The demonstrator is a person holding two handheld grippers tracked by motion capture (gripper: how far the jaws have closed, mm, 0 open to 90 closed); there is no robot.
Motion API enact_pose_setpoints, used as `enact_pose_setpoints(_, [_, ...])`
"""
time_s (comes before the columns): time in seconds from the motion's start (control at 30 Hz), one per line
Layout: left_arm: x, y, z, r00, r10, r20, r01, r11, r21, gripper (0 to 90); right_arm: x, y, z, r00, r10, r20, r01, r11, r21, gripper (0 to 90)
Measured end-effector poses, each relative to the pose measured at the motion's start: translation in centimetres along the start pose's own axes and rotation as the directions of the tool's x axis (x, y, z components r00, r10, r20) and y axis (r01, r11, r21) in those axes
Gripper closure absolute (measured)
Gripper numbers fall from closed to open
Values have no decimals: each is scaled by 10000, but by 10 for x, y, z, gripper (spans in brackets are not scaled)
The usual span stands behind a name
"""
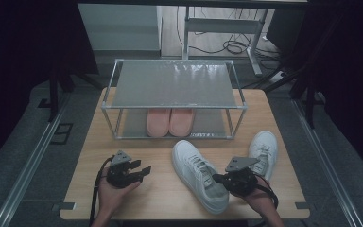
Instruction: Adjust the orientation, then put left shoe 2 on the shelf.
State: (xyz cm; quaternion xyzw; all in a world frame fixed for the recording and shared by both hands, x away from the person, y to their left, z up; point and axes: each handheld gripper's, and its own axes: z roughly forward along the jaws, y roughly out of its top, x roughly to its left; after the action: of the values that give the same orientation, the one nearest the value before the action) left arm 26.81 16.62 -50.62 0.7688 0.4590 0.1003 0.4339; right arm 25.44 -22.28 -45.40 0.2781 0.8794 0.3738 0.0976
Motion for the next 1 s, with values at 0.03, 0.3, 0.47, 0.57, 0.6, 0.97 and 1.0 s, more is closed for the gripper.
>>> enact_pose_setpoints(0.03, [0, 0, 0, 10000, -22, -23, 22, 10000, -8, 463, -1, 0, -3, 10000, 33, -19, -34, 10000, -73, 900])
enact_pose_setpoints(0.3, [0, 0, 0, 10000, -44, -33, 44, 10000, -26, 461, -11, 0, -21, 9993, 317, 222, -307, 9986, -430, 900])
enact_pose_setpoints(0.47, [0, 0, 0, 10000, -36, -41, 36, 10000, -26, 461, -14, -2, -23, 9988, 415, 278, -402, 9982, -450, 872])
enact_pose_setpoints(0.57, [0, 0, 0, 10000, -33, -47, 32, 10000, -24, 460, -14, -2, -22, 9993, 342, 172, -334, 9986, -416, 804])
enact_pose_setpoints(0.6, [0, 0, 0, 10000, -33, -47, 32, 10000, -24, 460, -14, -2, -22, 9993, 342, 172, -334, 9986, -416, 804])
enact_pose_setpoints(0.97, [0, 0, -1, 10000, -21, -28, 21, 10000, -56, 459, -12, 6, -8, 9993, 370, 57, -369, 9993, -69, 593])
enact_pose_setpoints(1.0, [0, 0, -1, 10000, -41, -39, 41, 10000, -43, 459, -13, 7, -5, 9993, 373, 71, -373, 9993, -20, 589])
